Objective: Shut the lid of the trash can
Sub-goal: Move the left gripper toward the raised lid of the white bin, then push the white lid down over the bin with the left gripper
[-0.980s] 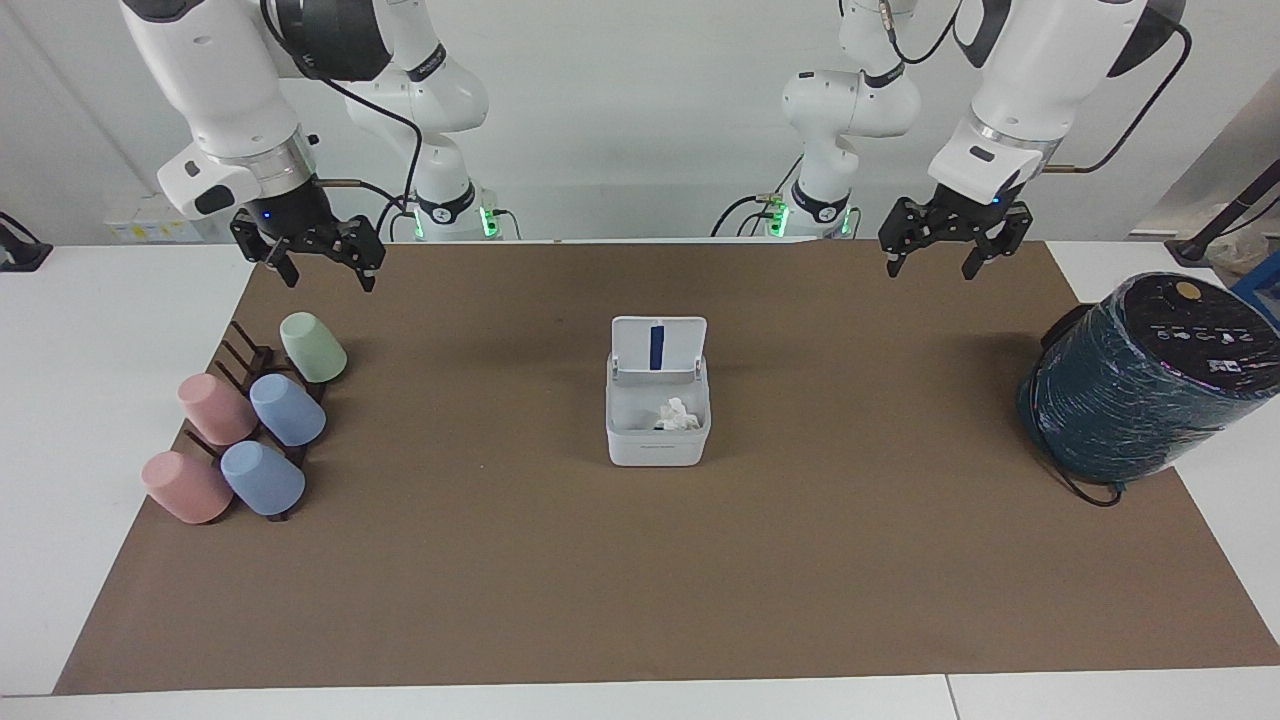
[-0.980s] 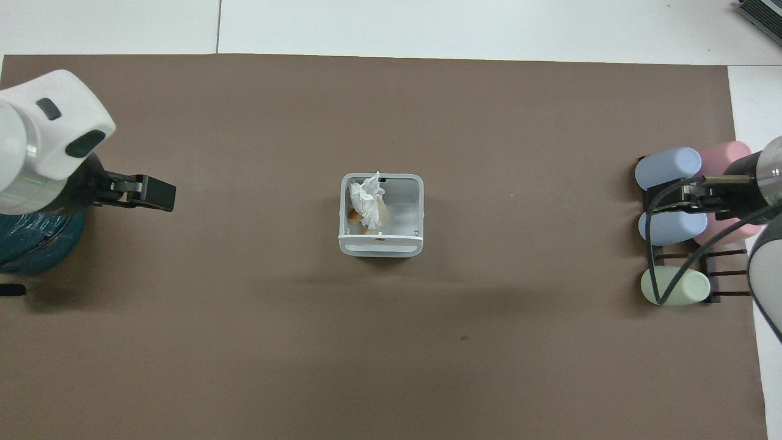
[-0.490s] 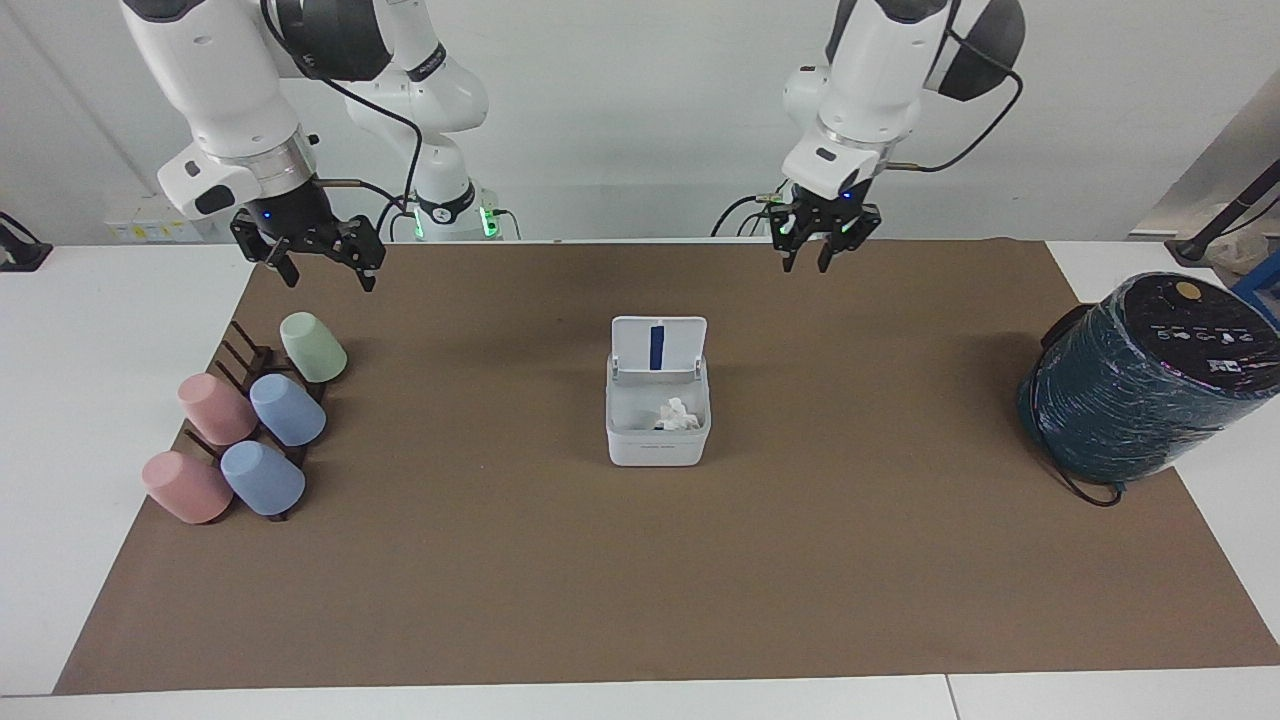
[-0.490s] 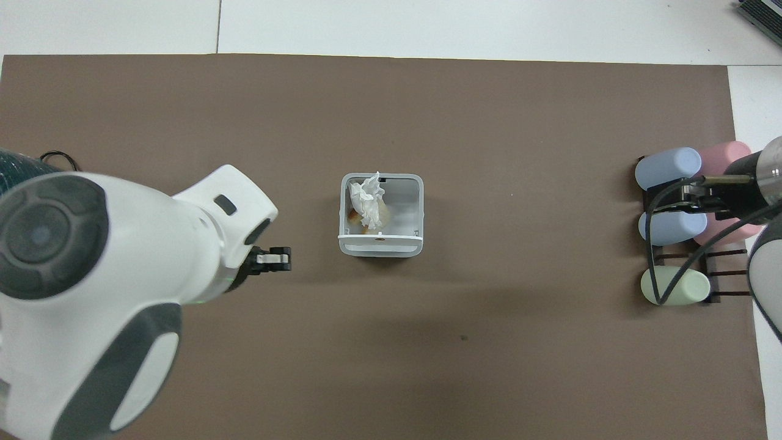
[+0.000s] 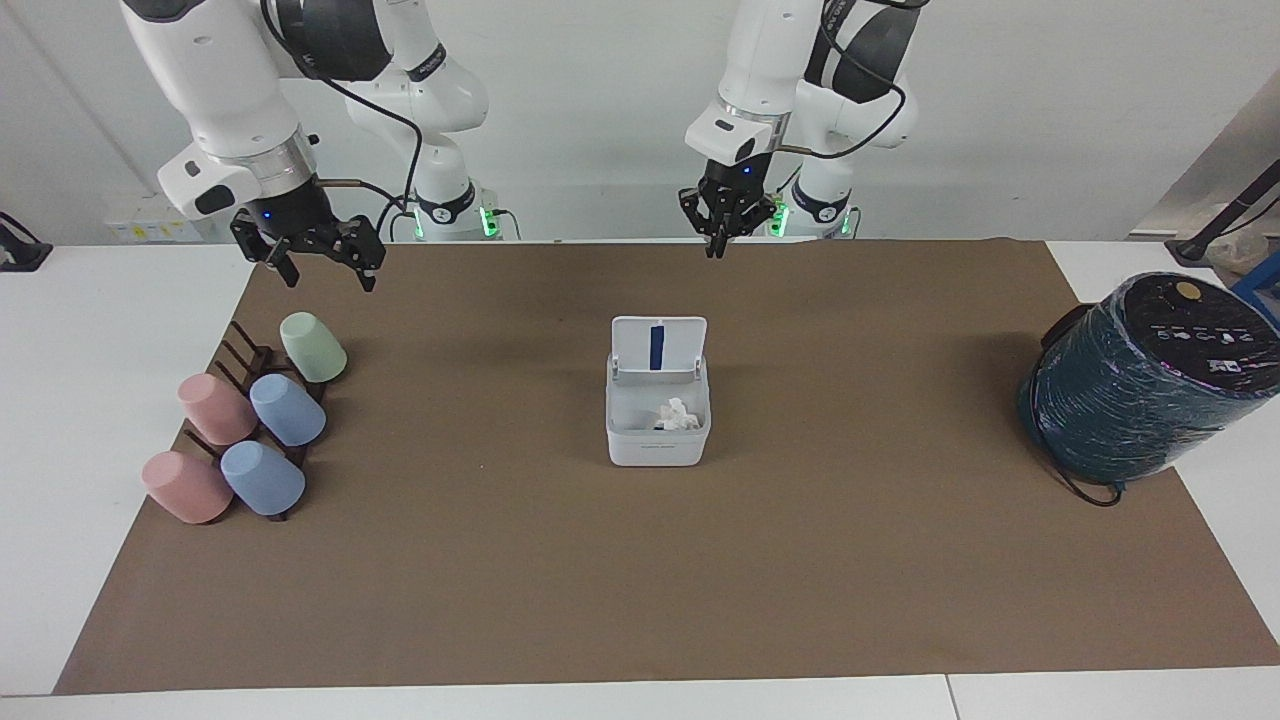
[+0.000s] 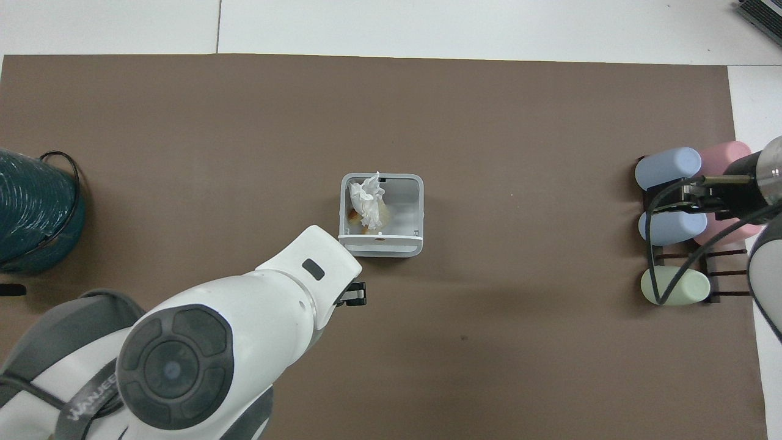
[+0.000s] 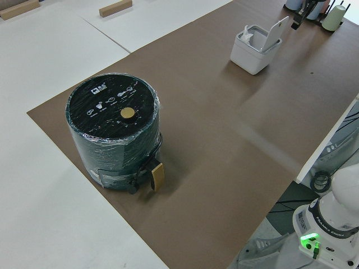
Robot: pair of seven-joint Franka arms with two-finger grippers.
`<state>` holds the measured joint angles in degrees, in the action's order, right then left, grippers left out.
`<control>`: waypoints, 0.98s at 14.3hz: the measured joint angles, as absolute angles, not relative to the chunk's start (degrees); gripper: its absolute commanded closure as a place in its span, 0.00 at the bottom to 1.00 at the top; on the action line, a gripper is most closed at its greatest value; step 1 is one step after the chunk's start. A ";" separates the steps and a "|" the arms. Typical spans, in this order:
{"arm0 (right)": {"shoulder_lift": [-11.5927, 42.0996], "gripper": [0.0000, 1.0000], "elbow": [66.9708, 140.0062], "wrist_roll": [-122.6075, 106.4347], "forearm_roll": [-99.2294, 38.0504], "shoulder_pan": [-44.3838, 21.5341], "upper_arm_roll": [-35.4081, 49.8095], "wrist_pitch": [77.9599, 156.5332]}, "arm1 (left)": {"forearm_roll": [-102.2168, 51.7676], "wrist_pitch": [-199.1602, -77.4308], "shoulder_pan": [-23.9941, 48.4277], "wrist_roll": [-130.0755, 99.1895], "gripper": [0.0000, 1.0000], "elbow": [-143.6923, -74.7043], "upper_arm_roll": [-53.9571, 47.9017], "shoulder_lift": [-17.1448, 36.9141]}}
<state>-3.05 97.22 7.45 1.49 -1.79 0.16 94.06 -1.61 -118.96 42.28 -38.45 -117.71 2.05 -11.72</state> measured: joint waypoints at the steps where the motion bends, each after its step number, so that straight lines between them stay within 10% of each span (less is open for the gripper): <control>1: -3.05 0.00 97.22 7.45 1.49 -1.79 0.16 94.06 | -1.61 -121.81 42.91 -39.66 0.98 -118.91 2.09 -11.26; 14: -3.05 0.00 97.22 7.45 1.49 -1.79 0.16 94.06 | -2.83 -151.21 42.15 -43.30 0.98 -118.74 3.39 2.76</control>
<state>-3.05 97.22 7.45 1.49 -1.79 0.16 94.06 -2.83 -151.21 42.15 -43.30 -118.74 3.39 2.76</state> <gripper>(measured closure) 0.000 0.974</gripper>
